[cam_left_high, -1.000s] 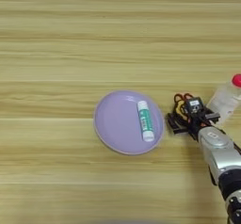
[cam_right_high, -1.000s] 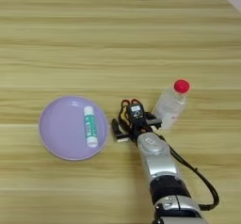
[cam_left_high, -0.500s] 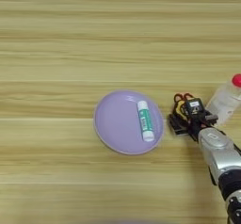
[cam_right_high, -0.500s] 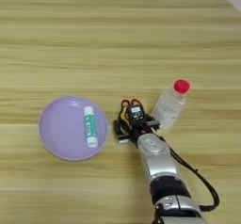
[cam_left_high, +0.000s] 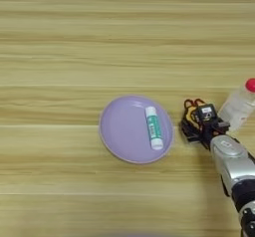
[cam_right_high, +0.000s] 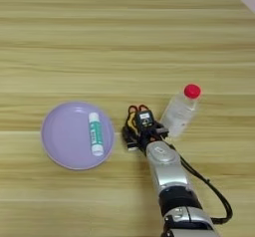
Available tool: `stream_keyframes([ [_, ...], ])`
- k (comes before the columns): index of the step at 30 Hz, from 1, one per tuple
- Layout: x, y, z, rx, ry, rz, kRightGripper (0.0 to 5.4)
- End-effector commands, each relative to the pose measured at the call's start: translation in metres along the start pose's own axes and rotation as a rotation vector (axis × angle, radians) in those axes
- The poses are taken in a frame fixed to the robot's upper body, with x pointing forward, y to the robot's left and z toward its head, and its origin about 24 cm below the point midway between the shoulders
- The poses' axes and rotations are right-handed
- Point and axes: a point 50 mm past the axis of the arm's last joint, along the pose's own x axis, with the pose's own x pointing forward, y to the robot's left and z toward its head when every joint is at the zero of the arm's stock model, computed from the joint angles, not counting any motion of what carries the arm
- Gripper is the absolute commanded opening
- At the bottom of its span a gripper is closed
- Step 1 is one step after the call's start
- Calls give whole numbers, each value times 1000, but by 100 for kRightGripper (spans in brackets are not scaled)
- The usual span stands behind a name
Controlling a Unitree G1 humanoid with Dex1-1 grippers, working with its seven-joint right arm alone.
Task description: Move the objects on the table
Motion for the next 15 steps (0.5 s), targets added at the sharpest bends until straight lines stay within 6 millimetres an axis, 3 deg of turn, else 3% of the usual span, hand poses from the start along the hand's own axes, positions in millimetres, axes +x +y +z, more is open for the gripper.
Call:
stream_keyframes([
  [1,5,-14,42,-13,-151,-39,415],
  [15,1,-15,52,-7,-225,-53,415],
])
